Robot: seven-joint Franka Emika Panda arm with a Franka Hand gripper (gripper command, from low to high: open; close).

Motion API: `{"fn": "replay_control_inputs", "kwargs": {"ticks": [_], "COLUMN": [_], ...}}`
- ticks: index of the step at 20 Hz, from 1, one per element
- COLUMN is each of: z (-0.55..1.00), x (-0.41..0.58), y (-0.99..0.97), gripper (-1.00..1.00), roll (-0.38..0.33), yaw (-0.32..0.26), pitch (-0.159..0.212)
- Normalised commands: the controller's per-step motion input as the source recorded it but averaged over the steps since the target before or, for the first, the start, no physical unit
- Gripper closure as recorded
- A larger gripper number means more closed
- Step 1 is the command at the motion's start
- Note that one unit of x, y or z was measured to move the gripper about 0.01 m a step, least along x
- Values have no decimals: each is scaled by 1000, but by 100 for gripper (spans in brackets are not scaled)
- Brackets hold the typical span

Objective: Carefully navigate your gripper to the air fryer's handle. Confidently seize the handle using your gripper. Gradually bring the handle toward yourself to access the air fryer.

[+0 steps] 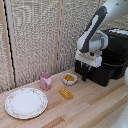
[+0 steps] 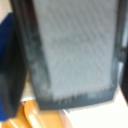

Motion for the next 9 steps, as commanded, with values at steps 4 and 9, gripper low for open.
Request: {"fn": "replay_control_inputs", "kwargs": {"ticks": [4, 9], "z": [574, 670], "x": [9, 53], "y": [19, 90], "gripper": [-100, -100], "roll": [-3, -7], "yaw": [-16, -58], "pitch": [40, 77]}}
